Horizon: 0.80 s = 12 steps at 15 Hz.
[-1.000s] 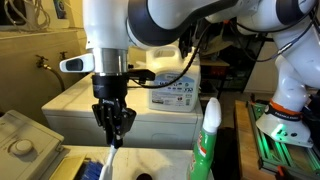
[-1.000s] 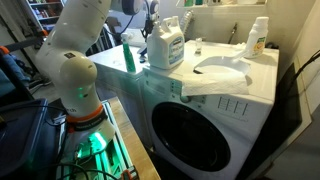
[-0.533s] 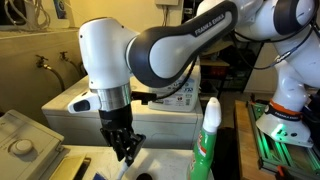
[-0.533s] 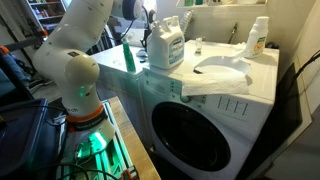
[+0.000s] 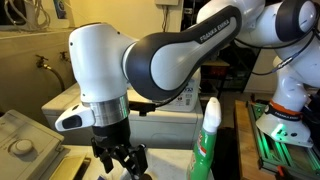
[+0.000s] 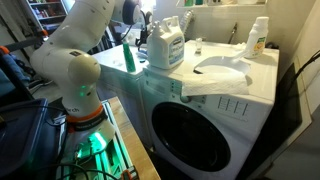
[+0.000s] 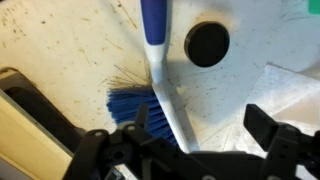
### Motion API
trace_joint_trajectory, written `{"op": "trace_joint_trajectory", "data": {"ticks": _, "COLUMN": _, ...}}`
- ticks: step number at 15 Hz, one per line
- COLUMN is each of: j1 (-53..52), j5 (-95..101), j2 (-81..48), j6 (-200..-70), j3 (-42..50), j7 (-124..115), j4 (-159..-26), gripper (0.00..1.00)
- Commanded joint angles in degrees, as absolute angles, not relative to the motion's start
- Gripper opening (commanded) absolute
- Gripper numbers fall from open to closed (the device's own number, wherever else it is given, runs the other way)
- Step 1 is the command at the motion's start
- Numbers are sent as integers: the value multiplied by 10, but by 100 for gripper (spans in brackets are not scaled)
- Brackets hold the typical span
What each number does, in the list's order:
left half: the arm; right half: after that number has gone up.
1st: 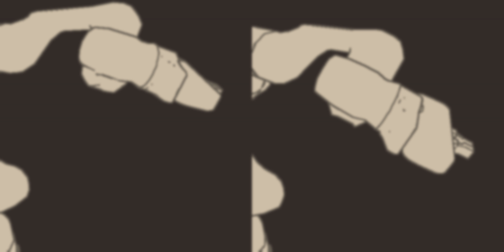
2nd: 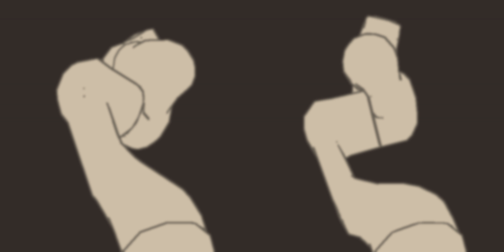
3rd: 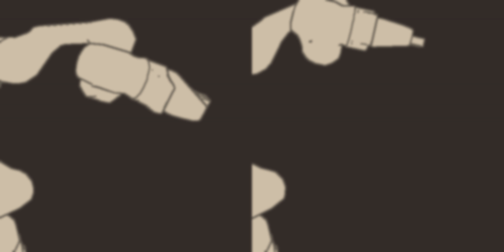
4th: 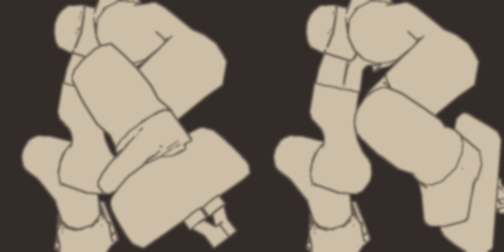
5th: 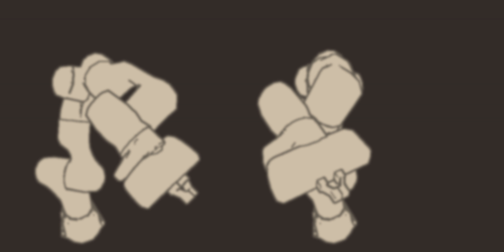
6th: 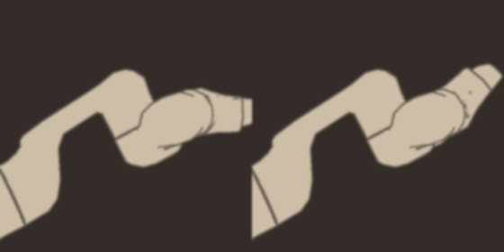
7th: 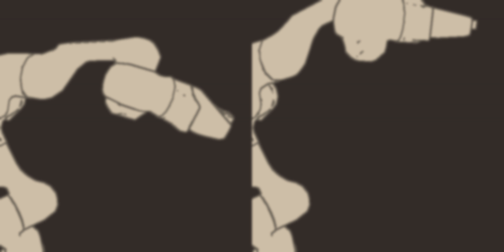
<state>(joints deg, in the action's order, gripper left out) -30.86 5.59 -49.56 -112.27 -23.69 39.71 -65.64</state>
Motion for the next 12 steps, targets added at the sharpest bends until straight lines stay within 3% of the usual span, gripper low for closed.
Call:
{"op": "trace_joint_trajectory", "data": {"ticks": 1, "j1": -335, "j5": 67, "j2": -536, "j6": -1122, "j3": -220, "j7": 398, "j4": -608, "gripper": 100}}
{"op": "trace_joint_trajectory", "data": {"ticks": 12, "j1": -390, "j5": 132, "j2": -591, "j6": -1128, "j3": -132, "j7": 310, "j4": -531, "gripper": 100}}
